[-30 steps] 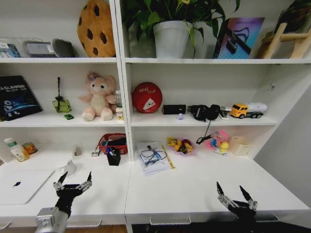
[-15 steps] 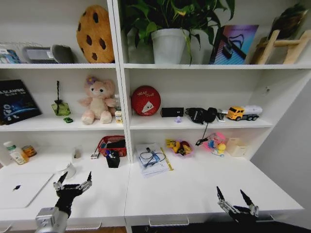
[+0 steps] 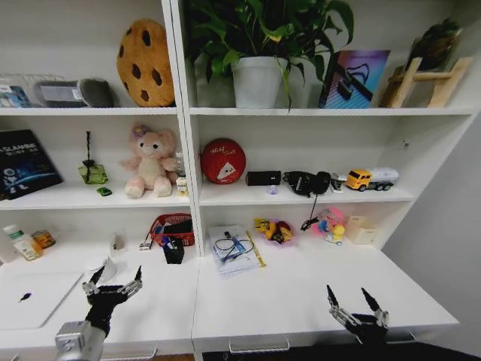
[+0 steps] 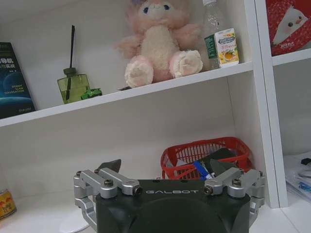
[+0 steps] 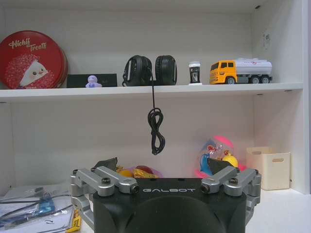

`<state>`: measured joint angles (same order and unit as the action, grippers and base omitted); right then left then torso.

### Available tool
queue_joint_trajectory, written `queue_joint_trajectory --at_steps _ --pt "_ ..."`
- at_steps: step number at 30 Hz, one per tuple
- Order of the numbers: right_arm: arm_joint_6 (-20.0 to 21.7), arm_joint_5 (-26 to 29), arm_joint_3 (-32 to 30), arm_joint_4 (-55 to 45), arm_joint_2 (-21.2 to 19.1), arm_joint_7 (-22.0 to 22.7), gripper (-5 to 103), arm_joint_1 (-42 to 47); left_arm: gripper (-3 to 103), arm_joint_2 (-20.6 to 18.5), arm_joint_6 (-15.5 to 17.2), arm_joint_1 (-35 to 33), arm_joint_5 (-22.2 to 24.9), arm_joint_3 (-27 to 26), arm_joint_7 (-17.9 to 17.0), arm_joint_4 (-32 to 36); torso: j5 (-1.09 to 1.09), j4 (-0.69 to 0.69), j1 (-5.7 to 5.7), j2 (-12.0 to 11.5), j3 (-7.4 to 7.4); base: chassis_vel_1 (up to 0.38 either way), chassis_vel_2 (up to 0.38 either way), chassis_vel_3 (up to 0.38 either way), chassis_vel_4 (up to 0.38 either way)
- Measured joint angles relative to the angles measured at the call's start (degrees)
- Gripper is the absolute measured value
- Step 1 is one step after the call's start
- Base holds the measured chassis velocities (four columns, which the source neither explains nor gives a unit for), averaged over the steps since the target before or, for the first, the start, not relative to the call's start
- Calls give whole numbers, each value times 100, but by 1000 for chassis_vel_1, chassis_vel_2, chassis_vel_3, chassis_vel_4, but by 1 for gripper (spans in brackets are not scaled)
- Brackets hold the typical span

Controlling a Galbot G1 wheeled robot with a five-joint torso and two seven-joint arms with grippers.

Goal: Organize the objects on the table.

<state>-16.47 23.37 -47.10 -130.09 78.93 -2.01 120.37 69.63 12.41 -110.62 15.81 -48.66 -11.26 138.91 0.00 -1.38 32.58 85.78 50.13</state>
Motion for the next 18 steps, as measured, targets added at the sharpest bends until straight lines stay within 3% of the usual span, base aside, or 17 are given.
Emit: queue_joint_trajectory --at_steps 8,18 --pt "112 -216 164 19 82 187 100 -213 100 0 0 0 0 0 0 0 1 1 4 12 5 2 24 7 -33" --pt "43 -210 180 75 67 244 100 -244 100 0 0 0 0 0 1 0 1 2 -9 -24 -11 61 228 -75 -222"
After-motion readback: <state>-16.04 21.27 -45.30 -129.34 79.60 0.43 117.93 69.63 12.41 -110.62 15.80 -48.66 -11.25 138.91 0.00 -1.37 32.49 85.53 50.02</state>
